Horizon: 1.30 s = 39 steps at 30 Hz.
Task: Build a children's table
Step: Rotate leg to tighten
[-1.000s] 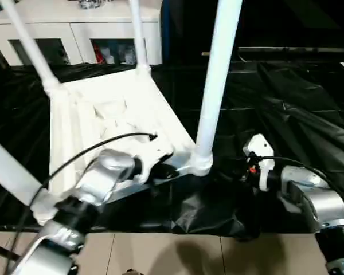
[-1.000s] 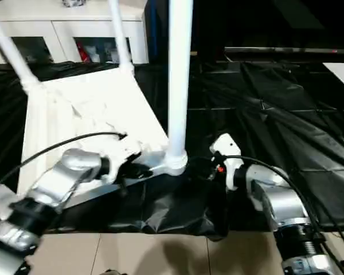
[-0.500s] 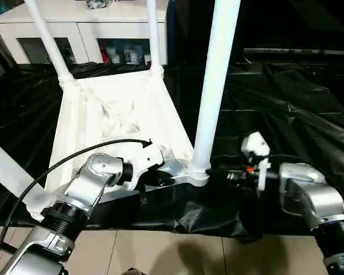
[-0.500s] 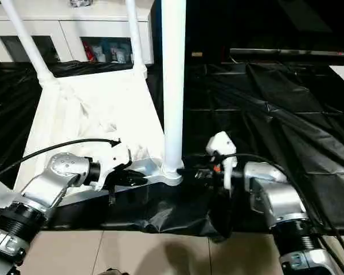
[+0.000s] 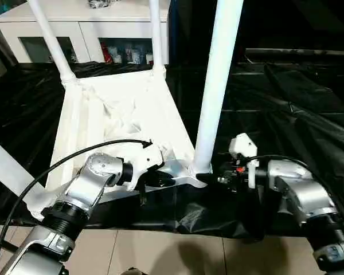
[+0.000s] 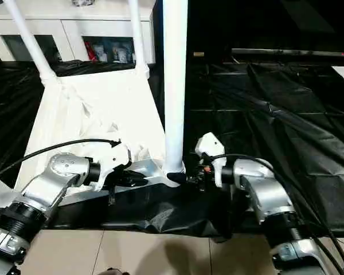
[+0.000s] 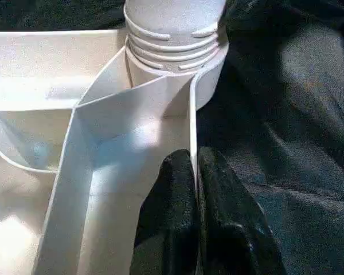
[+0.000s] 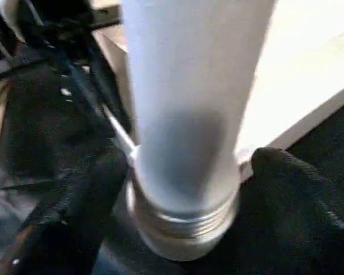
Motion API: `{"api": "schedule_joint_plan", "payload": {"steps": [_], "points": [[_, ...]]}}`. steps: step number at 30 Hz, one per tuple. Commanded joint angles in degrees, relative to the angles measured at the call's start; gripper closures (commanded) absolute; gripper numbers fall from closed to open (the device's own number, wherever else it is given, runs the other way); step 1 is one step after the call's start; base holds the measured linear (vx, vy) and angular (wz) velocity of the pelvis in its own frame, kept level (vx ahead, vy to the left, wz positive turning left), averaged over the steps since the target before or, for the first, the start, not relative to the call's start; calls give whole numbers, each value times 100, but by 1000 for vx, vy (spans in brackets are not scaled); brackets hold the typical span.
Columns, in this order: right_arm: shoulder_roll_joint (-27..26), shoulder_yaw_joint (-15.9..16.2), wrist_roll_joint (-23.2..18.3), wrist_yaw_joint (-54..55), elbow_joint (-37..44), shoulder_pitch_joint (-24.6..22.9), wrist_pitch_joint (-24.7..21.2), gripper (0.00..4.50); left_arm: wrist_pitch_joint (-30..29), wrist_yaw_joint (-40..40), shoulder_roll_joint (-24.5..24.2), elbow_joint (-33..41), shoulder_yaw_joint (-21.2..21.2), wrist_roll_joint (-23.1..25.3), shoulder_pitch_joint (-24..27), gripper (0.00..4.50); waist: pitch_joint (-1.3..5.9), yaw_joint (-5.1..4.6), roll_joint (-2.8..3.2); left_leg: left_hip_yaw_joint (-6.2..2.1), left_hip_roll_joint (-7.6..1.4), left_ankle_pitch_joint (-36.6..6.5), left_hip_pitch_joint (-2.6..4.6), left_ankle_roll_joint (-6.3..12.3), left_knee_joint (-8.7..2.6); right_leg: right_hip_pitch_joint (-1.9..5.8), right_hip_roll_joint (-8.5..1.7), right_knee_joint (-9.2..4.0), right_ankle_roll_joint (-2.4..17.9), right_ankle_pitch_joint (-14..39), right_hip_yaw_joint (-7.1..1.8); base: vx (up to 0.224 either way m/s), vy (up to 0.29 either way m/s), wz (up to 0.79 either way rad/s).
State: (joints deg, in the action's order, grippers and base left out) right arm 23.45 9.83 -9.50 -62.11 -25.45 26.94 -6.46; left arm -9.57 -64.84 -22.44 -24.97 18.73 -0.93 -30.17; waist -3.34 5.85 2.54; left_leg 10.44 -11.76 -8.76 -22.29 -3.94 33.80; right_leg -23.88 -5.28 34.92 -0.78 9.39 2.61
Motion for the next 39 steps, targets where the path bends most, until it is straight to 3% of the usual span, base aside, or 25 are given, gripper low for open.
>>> {"api": "schedule_joint_plan", "payload": {"steps": [1,7,8,13,20,22,24,25,27,32,36,38,39], "points": [[-16,55,46,28,-56,88,91,44,120,-147,26,23,24,-64,-98,450,424,-13,-116,-6,-75,-1629,97,163,-383,269,-203,-443,1158,1785,-142,0,0,0],[-113,-33,-19,40,-257,188,172,84,129,-139,37,-24,6,-67,-126,450,422,-11,-118,-7,-75,-1617,93,197,-380,266,-204,-439,1173,1802,-138,0,0,0],[-121,-27,-1,20,-283,193,202,113,135,-145,31,-30,6,-66,-124,450,423,-15,-115,-9,-76,-1640,99,188,-383,262,-207,-444,1158,1858,-138,0,0,0],[-161,-21,-15,-54,-336,180,238,157,112,-176,20,-24,10,-75,-109,450,427,-16,-113,-11,-80,-1601,96,201,-383,264,-202,-433,1176,1766,-138,0,0,0],[-239,-9,-21,-95,-424,141,314,192,79,-145,25,-39,7,-55,-102,450,419,-34,-114,-12,-73,-1664,94,193,-387,262,-204,-448,1146,1913,-134,0,0,0],[-343,-109,-4,193,-512,116,309,195,50,113,117,-190,-47,8,-159,450,413,-42,-90,-17,-70,-1732,102,165,-392,259,-208,-459,1128,2016,-134,0,0,0],[-636,-315,230,1323,-911,140,299,195,15,880,443,-619,-211,138,-359,450,384,-82,-94,-7,-52,-1853,112,96,-400,222,-195,-497,1085,2224,-134,0,0,0],[-698,-349,277,1550,-989,142,305,196,-3,1029,509,-700,-234,166,-402,450,391,-94,-103,-22,-35,-1972,143,-3,-398,226,-209,-518,1014,2478,-120,0,0,0],[-938,-509,277,2157,-1173,132,209,196,-12,1352,643,-901,-244,266,-514,450,383,-116,-118,-38,-32,-2031,130,-25,-417,230,-210,-553,870,2732,-109,0,0,0],[-1634,-738,397,3702,-1493,170,86,196,-203,2614,1322,-1641,-256,547,-962,450,375,-177,-88,-56,1,-2296,174,-79,-406,169,-200,-654,651,3176,-79,0,0,0],[-1920,-643,548,4038,-1479,224,184,196,-173,2860,1545,-1880,-208,663,-1131,450,378,-201,-64,-85,-2,-2476,169,-48,-431,174,-193,-681,620,3182,-55,0,0,0],[-2025,-634,387,3756,-1382,196,312,196,-75,2856,1575,-1972,-173,712,-1182,450,382,-207,-59,-94,-10,-2539,175,-15,-452,191,-200,-691,665,3053,-46,0,0,0],[-2048,-648,325,3675,-1349,183,344,141,-56,2844,1572,-1991,-169,718,-1191,450,388,-212,-48,-96,-23,-2578,185,5,-461,202,-207,-696,717,2934,-43,0,0,0]]}}
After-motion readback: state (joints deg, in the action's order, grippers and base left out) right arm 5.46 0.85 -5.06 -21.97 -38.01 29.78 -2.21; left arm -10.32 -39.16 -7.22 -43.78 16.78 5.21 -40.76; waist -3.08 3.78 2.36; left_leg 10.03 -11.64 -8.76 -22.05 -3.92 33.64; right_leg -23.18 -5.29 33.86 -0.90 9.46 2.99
